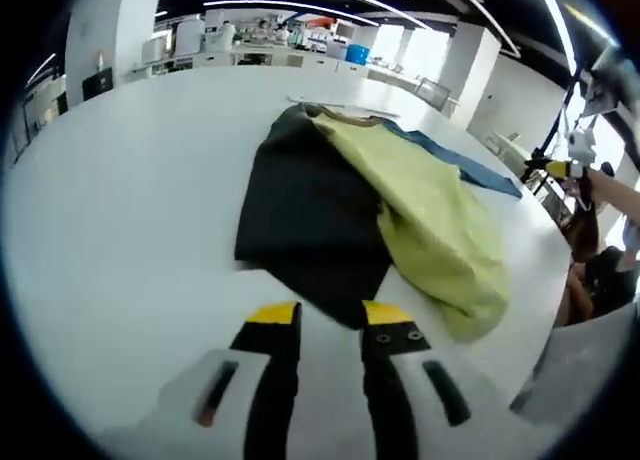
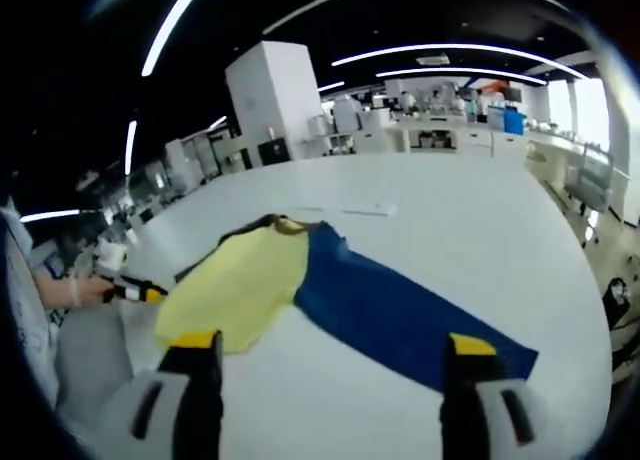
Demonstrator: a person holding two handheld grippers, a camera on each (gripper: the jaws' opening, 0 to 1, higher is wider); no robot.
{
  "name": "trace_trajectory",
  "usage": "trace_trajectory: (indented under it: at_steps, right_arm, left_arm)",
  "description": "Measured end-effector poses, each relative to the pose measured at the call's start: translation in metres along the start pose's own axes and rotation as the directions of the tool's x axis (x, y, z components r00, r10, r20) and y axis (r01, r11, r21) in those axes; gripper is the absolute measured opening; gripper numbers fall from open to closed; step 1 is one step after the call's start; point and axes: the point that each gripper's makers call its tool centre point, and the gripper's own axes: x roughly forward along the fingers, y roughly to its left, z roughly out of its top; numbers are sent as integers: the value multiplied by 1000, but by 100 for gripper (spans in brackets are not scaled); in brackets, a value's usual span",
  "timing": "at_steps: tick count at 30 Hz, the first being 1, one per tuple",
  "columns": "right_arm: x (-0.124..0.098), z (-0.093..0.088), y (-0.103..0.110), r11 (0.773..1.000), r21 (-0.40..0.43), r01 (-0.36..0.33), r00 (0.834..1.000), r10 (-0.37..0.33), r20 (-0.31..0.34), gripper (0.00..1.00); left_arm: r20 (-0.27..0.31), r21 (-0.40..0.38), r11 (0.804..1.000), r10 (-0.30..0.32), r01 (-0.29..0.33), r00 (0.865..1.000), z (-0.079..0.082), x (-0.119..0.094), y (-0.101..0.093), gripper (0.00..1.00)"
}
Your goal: Fold the garment on the visible template until the final outline fits inside the template.
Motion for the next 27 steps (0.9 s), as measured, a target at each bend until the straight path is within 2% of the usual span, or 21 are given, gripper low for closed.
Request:
trace_trajectory:
  at_steps: [5,7,9,10,11,12,14,16,19,21,22,25,27]
  right_arm:
    - [-3,-3,1,1000,2,3,1000,-3,-5,90]
    - [-3,-3,-1,1000,7,5,1000,-5,-3,90]
    - [-3,-4,0,1000,11,6,1000,-6,-4,90]
    - [-3,-5,0,1000,11,9,1000,-9,-6,90]
    - [-3,-6,-1,1000,11,10,1000,-10,-7,90]
    - [-3,-6,-1,1000,13,10,1000,-10,-9,90]
    - [-3,-8,0,1000,13,11,1000,-11,-10,90]
    - [-4,-8,2,1000,15,9,1000,-9,-6,90]
    - [-5,-8,3,1000,17,10,1000,-10,-4,90]
    - [-6,-6,4,1000,16,8,1000,-8,2,90]
    - [-6,-6,5,1000,19,7,1000,-7,5,90]
    - [-11,-4,8,1000,13,14,1000,-14,8,90]
    - [-12,-4,8,1000,16,15,1000,-15,8,90]
  left_arm:
    - [14,124,990,69,-71,997,-1,4,0,14]
    - [14,91,993,69,-70,998,-2,5,1,13]
    - [15,100,992,70,-72,997,-3,6,3,11]
    - [13,95,993,66,-67,998,-2,6,3,6]
    - [1,84,995,48,-48,999,-4,6,0,0]
    - [6,59,997,44,-44,999,-2,8,0,0]
    - [0,62,997,43,-43,999,-2,8,2,0]
    - [-7,-2,1000,29,-29,1000,-3,8,0,0]
    - [-18,-55,998,9,-10,1000,-4,7,0,0]
    - [-25,-85,996,-39,37,999,-4,6,-3,0]
    - [-23,-89,995,-43,40,999,-3,4,-3,0]
    - [7,-175,983,-56,56,998,7,-7,4,0]
    - [10,-172,983,-57,58,998,10,-13,9,0]
